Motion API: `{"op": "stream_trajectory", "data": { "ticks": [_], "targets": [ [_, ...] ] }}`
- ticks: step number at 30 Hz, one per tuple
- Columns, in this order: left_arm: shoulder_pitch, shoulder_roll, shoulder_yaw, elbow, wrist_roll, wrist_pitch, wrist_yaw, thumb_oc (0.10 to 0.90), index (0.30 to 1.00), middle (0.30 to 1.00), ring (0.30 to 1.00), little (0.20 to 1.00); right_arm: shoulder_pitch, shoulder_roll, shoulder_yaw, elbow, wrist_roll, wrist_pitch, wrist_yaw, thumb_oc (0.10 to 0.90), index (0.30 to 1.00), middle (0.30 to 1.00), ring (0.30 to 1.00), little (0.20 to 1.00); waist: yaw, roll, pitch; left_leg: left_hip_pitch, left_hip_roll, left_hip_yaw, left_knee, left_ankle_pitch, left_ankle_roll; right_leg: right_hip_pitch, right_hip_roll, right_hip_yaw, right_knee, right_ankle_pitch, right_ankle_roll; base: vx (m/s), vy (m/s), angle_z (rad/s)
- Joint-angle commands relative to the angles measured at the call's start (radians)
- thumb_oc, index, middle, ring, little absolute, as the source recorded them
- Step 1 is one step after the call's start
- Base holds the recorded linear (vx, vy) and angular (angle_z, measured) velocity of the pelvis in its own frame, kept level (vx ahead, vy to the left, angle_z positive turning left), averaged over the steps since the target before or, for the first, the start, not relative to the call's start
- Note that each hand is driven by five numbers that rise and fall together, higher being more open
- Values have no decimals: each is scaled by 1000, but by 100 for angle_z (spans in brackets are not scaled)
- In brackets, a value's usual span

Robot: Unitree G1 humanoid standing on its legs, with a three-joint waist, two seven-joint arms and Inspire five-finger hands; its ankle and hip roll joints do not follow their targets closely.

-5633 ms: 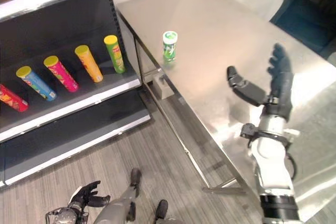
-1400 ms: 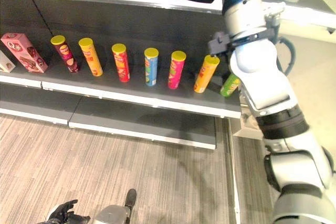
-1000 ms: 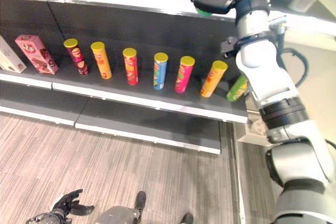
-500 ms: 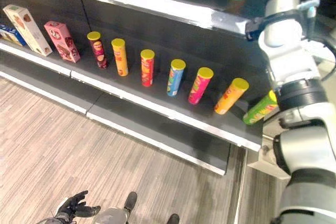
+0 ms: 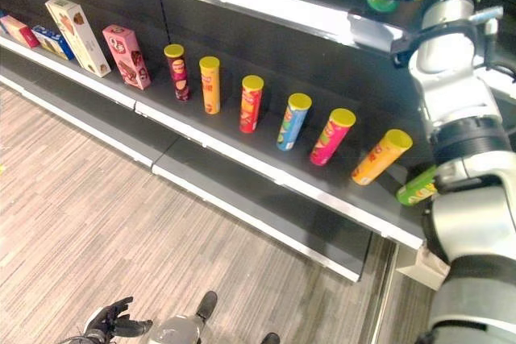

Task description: Put the goods on the table back onto the shelves and tidy them up.

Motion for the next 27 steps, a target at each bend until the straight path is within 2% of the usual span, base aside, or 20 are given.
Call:
{"op": "stream_trajectory", "data": {
  "ticks": [1,11,22,23,24,25,27],
  "targets": [
    [-27,65,-63,15,8,-43,14,800,900,900,900,900,-194,-24,72,49,-51,-43,-45,400,300,300,300,300,19,-56,-87,20,70,38,2,-130,-75,5,-86,-33,6,-24,88,0,0,0],
    [-33,63,-73,19,24,-51,24,800,900,900,900,900,-193,-23,89,100,-98,-28,-53,400,300,300,300,300,16,-54,-80,7,71,37,2,-134,-77,0,-91,-42,6,-22,90,0,0,0],
    [-32,62,-78,29,35,-46,25,800,900,900,900,900,-170,-1,73,85,-89,-29,-53,400,300,300,300,300,-1,-65,-79,15,66,47,2,-138,-69,-3,-96,-30,6,-15,92,0,0,0],
    [-33,61,-79,30,35,-45,25,800,900,900,900,900,-165,3,72,85,-91,-29,-53,532,498,498,498,498,-2,-66,-78,17,67,48,2,-139,-69,-2,-96,-29,6,-14,91,0,0,0],
    [-32,62,-80,30,36,-45,24,800,900,900,900,900,-165,7,70,88,-90,-29,-54,718,778,778,778,778,-3,-67,-77,18,67,48,2,-140,-69,-2,-96,-27,6,-15,91,0,0,0],
    [-33,61,-82,31,38,-45,24,800,900,900,900,900,-163,9,69,94,-92,-28,-53,800,900,900,900,900,-4,-67,-77,19,68,50,2,-141,-69,-2,-95,-26,6,-15,90,0,0,0],
    [-37,62,-82,27,37,-46,25,800,900,900,900,900,-161,12,68,96,-95,-27,-56,800,900,900,900,900,-6,-68,-75,18,70,52,2,-141,-69,-5,-95,-23,6,-15,91,0,0,0]
  ]
}}
